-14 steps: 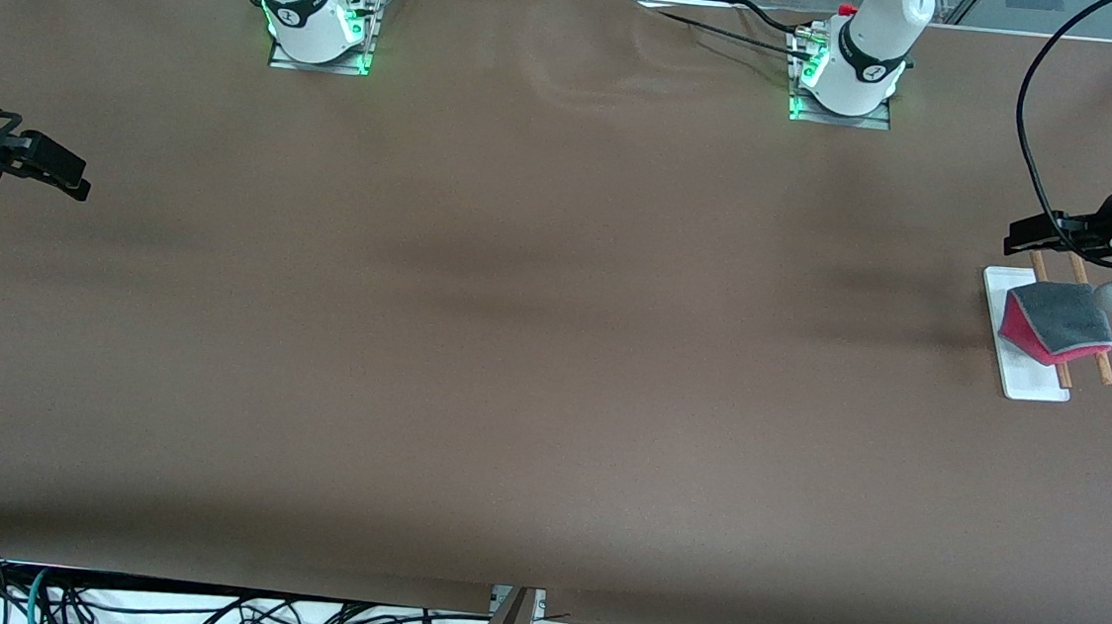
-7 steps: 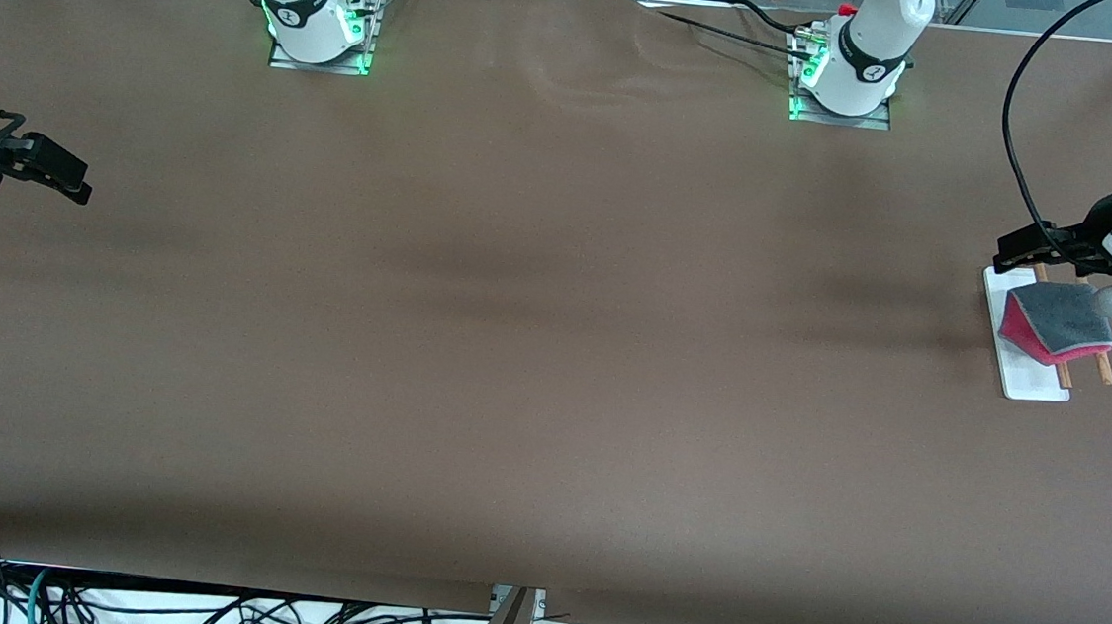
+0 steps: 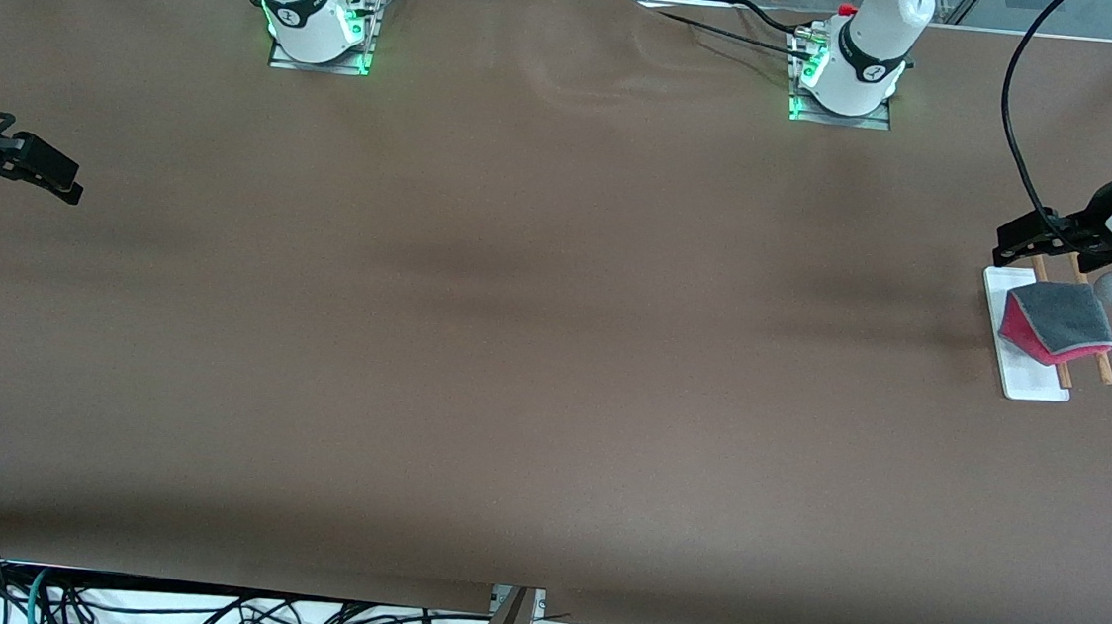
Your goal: Pass towel and hang on rack
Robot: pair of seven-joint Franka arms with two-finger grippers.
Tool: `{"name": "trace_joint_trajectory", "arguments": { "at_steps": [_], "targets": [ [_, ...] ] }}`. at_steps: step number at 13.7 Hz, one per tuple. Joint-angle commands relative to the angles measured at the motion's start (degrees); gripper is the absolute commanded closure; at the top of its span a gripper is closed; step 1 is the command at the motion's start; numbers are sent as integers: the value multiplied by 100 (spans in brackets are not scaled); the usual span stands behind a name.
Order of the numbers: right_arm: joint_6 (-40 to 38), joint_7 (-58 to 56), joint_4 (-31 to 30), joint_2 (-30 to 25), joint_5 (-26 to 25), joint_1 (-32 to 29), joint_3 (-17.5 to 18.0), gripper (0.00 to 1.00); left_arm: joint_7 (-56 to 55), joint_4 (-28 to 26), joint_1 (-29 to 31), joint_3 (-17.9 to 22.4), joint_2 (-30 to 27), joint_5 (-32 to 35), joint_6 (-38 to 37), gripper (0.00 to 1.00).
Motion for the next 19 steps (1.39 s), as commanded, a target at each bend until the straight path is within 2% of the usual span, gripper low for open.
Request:
{"name": "trace_joint_trajectory", "arguments": {
  "at_steps": [1, 5, 9, 19],
  "targets": [
    [-27, -57, 124, 37, -140, 9, 31, 0, -58, 286, -97, 42, 144, -62, -131, 0],
    [-27, -57, 116, 37, -105, 10, 40, 0, -67, 304, -88, 34, 136, -98, -114, 0],
    [-27, -66, 124, 37, -105, 10, 40, 0, -14, 295, -26, 42, 144, -440, -123, 0],
    [-18, -75, 124, 37, -114, 10, 40, 0, -58, 339, -9, 60, 171, -476, -140, 0]
  ]
}}
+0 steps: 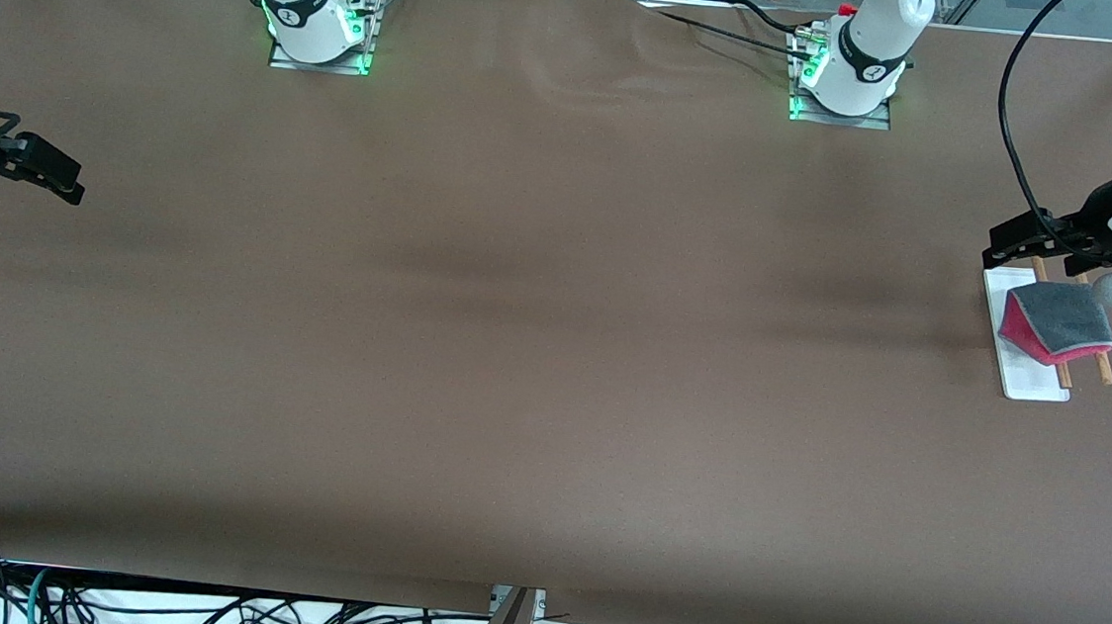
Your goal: Pass towel and hang on rack
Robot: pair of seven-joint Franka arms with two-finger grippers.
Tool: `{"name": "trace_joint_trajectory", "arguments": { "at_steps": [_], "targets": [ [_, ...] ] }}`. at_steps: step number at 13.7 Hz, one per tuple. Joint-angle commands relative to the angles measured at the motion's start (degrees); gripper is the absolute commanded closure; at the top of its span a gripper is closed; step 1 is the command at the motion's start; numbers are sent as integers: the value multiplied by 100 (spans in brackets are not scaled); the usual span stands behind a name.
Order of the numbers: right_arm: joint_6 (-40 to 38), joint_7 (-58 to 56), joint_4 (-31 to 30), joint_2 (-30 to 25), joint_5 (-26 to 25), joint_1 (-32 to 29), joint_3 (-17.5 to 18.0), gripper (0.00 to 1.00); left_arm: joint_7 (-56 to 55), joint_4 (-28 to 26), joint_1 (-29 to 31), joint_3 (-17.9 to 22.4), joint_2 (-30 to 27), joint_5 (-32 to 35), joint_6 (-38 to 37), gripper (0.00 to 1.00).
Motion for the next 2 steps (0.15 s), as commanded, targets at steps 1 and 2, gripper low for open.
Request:
{"name": "trace_joint_trajectory", "arguments": {
  "at_steps": [1, 2],
  "targets": [
    [-24, -63, 122, 37, -76, -3, 18, 0, -49, 226, 4, 35, 110, -141, -140, 0],
    [-24, -63, 122, 37, -67, -3, 18, 0, -41, 226, 4, 35, 110, -141, -140, 0]
  ]
}}
